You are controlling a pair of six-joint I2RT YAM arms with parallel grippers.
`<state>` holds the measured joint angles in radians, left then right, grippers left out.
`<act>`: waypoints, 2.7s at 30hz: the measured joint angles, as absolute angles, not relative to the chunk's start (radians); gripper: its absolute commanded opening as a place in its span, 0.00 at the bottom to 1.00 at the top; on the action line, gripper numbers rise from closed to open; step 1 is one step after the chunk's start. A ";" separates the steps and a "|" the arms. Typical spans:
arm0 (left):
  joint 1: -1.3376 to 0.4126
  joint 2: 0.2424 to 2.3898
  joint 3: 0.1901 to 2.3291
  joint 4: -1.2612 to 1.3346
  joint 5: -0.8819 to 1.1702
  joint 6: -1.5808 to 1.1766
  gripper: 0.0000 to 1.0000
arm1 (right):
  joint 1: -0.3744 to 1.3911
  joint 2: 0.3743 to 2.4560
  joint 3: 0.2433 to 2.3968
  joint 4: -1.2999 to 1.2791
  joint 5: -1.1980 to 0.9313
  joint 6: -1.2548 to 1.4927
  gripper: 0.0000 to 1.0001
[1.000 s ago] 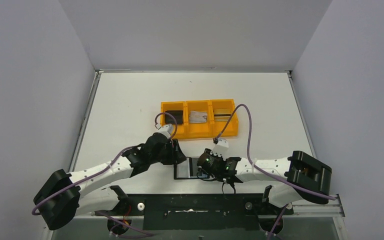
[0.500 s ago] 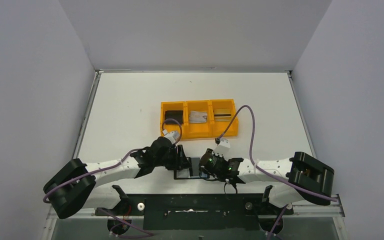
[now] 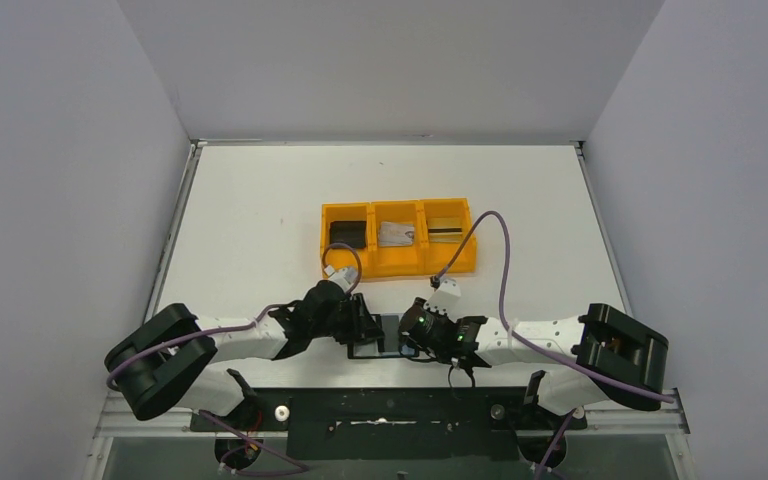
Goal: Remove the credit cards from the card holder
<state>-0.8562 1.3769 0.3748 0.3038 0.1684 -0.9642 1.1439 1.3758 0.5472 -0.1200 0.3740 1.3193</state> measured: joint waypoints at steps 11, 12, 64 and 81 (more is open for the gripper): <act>-0.857 1.367 0.348 0.327 0.159 -0.973 0.20 | 1.144 1.376 0.547 -0.121 0.374 1.319 0.21; -0.857 1.367 0.348 0.329 0.161 -0.974 0.19 | 1.144 1.376 0.547 -0.121 0.374 1.319 0.21; -0.855 1.334 0.360 0.262 0.187 -0.930 0.00 | 1.143 1.431 0.603 -0.128 0.325 1.211 0.11; -0.805 1.277 0.340 0.261 0.239 -0.944 0.24 | 1.139 1.433 0.603 -0.143 0.332 1.294 0.12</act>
<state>-0.8055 1.2774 0.3401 0.2611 0.2386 -0.9436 1.1393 1.4326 0.6025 -0.1432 0.3321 1.2938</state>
